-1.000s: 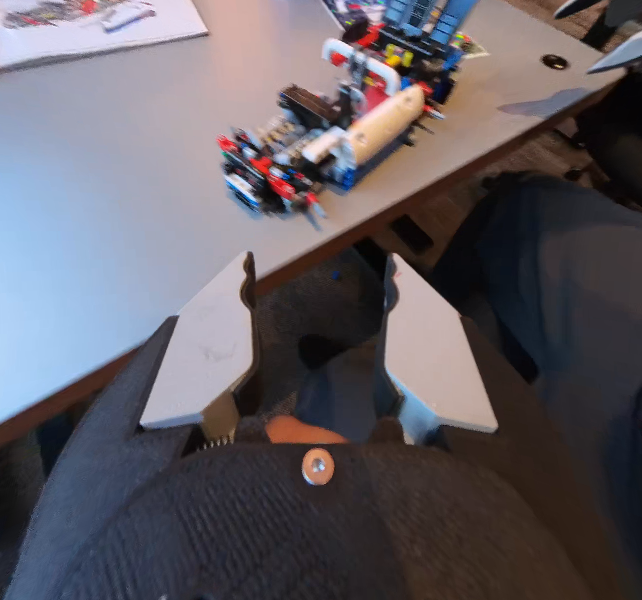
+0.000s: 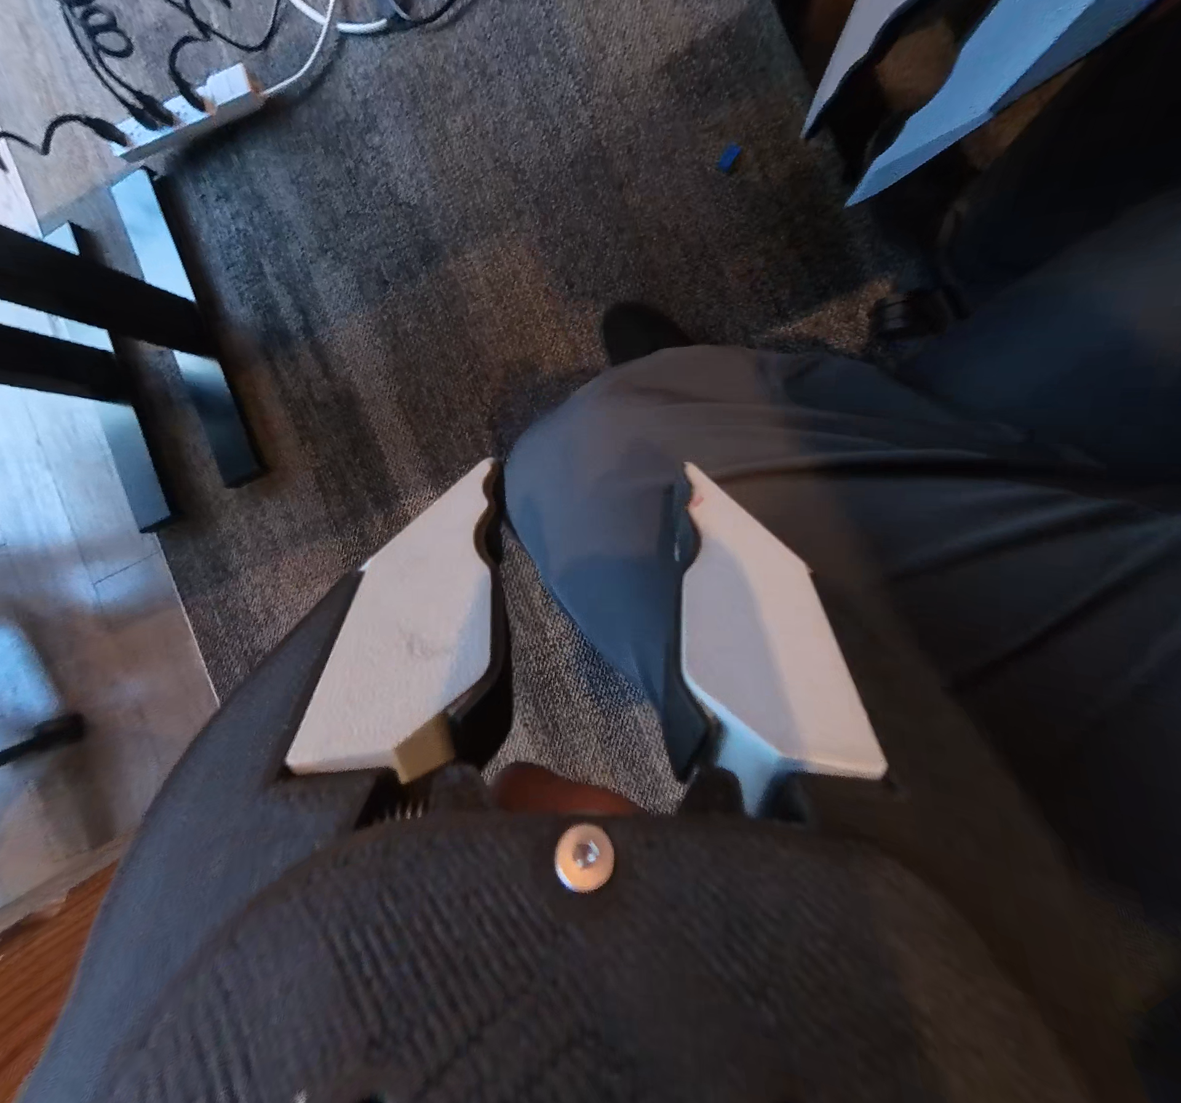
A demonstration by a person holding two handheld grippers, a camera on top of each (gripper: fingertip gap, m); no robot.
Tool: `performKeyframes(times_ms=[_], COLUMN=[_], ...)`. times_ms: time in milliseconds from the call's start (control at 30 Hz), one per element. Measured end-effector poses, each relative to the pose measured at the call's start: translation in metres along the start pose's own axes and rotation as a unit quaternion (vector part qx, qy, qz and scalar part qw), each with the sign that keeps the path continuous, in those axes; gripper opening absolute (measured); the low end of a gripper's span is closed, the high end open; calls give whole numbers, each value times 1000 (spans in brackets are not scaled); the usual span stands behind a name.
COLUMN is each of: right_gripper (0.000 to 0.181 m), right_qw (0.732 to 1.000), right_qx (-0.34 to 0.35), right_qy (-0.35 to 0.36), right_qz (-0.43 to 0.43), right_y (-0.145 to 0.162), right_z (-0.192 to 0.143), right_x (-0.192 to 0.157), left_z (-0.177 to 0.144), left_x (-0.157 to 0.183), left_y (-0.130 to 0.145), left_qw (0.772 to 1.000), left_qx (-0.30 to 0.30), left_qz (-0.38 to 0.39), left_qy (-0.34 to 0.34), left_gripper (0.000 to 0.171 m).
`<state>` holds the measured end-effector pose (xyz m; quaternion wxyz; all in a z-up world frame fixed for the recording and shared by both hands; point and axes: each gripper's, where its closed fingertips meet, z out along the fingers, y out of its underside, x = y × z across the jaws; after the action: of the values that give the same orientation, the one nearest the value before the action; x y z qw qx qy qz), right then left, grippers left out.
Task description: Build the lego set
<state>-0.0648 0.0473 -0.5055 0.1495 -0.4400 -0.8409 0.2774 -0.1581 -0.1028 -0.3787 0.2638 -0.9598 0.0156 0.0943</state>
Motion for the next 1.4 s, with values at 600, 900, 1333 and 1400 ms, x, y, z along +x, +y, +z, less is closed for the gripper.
performKeyframes(times_ms=[600, 900, 1333, 1400], right_gripper=[23, 25, 25, 29], right_qw=[992, 991, 938, 925], right_qx=[116, -70, -197, -200], right_qy=[-7, 115, 121, 111], right_qz=[-51, 17, 258, 304], right_y=[-34, 59, 206, 228], right_z=[-46, -22, 73, 109], right_x=[-26, 8, 102, 129], left_z=[2, -43, -66, -72], left_x=[-11, 5, -47, -64], left_y=[-38, -81, 33, 67], left_qw=[998, 972, 987, 978], left_qx=[58, 189, 62, 41], left_qz=[1, -108, -75, -160], left_qy=[-7, 83, -129, -130], left_gripper=[44, 44, 42, 44])
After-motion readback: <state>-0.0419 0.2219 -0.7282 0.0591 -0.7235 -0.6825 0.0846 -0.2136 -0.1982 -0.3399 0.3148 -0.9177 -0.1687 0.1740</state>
